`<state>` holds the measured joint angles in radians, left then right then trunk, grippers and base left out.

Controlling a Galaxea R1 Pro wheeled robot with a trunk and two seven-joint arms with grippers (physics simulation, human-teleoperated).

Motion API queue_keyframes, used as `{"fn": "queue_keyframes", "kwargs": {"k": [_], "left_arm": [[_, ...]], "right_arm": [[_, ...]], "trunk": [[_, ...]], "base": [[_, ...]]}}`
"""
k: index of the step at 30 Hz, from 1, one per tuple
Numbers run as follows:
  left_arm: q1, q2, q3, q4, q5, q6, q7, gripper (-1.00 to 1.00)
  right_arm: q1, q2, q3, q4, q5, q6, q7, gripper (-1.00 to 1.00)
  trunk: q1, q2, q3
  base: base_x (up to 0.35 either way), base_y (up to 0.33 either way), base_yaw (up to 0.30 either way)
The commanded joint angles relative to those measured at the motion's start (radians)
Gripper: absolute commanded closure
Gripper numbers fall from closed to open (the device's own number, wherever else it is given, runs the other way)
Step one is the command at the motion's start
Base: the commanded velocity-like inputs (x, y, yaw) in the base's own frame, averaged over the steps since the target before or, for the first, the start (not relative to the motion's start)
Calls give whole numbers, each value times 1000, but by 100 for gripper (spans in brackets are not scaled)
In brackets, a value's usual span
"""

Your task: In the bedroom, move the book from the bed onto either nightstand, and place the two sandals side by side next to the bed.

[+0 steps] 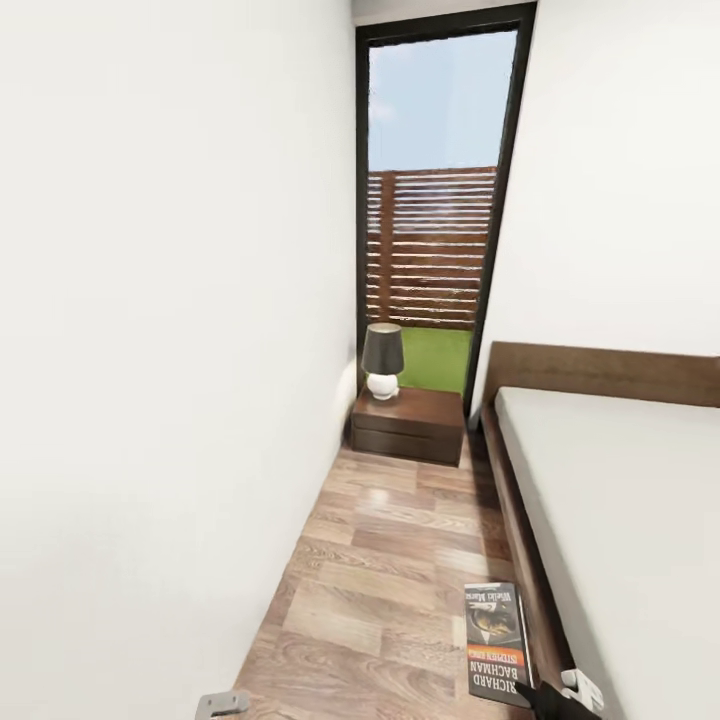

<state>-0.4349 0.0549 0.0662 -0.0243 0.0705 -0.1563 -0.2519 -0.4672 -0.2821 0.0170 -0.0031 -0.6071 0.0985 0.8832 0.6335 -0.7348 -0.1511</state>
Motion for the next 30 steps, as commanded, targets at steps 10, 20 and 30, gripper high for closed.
{"fn": "queue_keyframes", "kwargs": {"k": [10, 20, 30], "left_arm": [[-1, 0, 6, 1, 7, 0, -7, -100], [-1, 0, 6, 1, 8, 0, -7, -100], [-1, 1, 7, 1, 8, 0, -7, -100]], "right_arm": [[-1, 0, 1, 0, -10, 10, 3, 100], [-1, 0, 1, 0, -10, 10, 3, 100], [-1, 0, 1, 0, -10, 10, 3, 100]], "trunk": [[0, -1, -2], [0, -1, -2], [0, -1, -2]], "base": [[29, 7, -271], [0, 0, -300], [52, 15, -233]]}}
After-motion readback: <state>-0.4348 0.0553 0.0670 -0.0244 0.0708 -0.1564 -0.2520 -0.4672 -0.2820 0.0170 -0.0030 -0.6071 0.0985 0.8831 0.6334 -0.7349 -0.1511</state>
